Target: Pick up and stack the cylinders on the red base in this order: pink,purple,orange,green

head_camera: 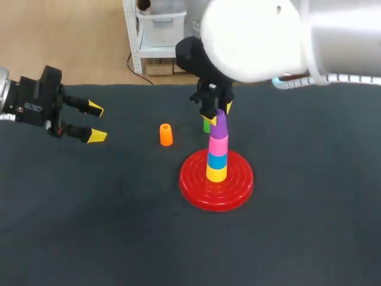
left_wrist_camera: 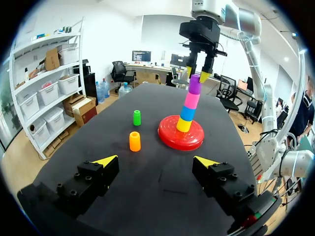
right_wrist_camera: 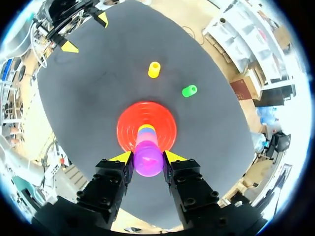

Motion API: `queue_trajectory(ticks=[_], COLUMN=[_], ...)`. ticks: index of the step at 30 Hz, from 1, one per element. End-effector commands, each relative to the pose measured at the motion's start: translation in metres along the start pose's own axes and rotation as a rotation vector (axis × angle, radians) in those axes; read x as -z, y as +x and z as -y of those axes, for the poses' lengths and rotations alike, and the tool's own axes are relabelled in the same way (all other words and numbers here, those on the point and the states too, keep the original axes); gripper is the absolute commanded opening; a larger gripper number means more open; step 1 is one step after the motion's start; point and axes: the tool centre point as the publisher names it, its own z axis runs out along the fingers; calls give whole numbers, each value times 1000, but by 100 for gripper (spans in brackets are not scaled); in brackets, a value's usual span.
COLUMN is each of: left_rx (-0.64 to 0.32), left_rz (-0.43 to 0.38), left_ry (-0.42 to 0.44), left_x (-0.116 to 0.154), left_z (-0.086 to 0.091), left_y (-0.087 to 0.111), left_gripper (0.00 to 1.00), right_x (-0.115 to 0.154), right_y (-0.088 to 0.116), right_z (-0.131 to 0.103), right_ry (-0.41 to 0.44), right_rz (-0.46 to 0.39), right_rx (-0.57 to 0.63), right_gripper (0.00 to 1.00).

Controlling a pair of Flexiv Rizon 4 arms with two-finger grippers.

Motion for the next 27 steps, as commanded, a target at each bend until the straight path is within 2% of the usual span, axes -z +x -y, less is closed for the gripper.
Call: queue_trajectory(ticks=[1,4,7,15,21,22,23,24,25,27], left_rx=[-2,-2,-2,-2,-2,-2,-2,-2,-2,-2], left_rz=[4,4,4,4,4,4,4,4,4,4], left_ry=[-2,-2,-2,-2,-2,-2,-2,-2,-2,-2], left_x=[0,0,0,0,0,0,0,0,0,0], left_z=[0,0,0,0,0,0,0,0,0,0], left_y=[1,1,1,1,1,1,1,1,1,1], left_gripper=[100,100,100,100,100,100,100,100,100,100], right_x=[-8,-8,-12,-36,-40,-39,-37,-35,-33,-27], right_y=[9,7,4,-7,-11,-12,-13,-14,-15,-17], right_z=[1,5,5,1,5,6,7,9,10,13], right_ry=[17,20,1,-100,-98,-91,-86,-81,-77,-76], right_rz=[88,119,112,13,-18,-18,-21,-18,-16,-13], right_rx=[-28,-73,-76,-53,-38,-35,-28,-29,-28,-25], right_gripper=[0,0,0,0,0,5,23,45,100,100])
